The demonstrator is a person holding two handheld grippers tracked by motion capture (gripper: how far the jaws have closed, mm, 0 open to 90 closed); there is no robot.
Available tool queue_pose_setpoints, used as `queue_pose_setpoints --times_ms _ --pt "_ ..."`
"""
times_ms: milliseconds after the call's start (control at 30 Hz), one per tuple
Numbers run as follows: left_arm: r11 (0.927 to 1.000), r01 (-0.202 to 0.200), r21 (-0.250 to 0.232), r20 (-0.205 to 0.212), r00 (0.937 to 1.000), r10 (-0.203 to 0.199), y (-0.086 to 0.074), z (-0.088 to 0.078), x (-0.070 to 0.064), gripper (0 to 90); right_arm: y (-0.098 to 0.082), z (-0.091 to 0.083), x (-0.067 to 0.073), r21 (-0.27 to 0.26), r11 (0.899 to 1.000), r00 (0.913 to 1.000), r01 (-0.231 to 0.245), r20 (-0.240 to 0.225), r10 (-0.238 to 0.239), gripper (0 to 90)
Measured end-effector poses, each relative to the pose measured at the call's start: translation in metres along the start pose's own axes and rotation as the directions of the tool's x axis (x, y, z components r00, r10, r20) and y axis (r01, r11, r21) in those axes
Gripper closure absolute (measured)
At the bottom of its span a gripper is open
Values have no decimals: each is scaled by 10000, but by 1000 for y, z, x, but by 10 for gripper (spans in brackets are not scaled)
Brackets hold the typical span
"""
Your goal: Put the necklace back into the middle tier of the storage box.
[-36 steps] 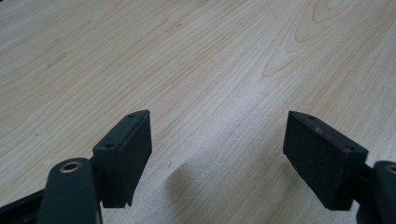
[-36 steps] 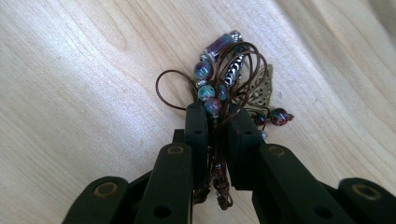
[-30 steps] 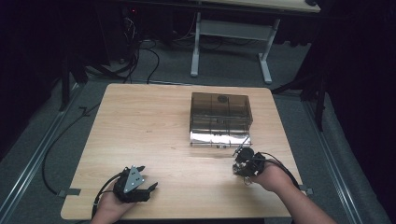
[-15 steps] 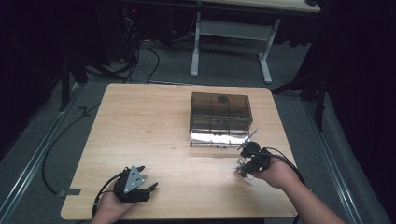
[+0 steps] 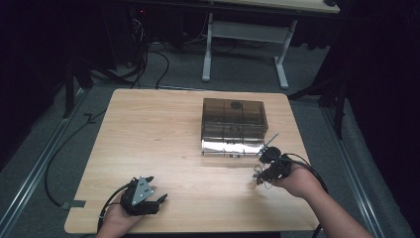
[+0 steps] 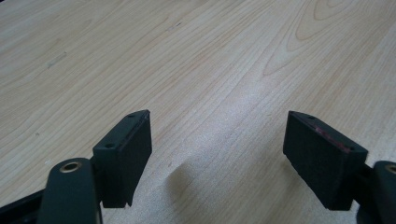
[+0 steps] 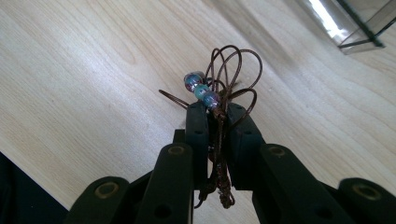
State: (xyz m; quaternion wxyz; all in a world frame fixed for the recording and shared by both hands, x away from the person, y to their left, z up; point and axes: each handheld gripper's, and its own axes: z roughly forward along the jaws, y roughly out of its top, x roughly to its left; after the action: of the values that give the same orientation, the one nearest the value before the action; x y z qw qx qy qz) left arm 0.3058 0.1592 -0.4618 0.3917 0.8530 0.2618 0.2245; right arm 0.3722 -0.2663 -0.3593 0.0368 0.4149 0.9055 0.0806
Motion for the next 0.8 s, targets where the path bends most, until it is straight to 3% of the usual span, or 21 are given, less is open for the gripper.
queue_pose_setpoints --times_ms 400,800 --pt "10000 -4 2 13 10000 4 0 0 0 241 8 -16 -3 -257 9996 9999 87 111 -84 810" --pt "10000 -25 4 -20 10000 25 0 0 0 241 16 -26 -5 -163 9997 9999 -155 -5 155 810"
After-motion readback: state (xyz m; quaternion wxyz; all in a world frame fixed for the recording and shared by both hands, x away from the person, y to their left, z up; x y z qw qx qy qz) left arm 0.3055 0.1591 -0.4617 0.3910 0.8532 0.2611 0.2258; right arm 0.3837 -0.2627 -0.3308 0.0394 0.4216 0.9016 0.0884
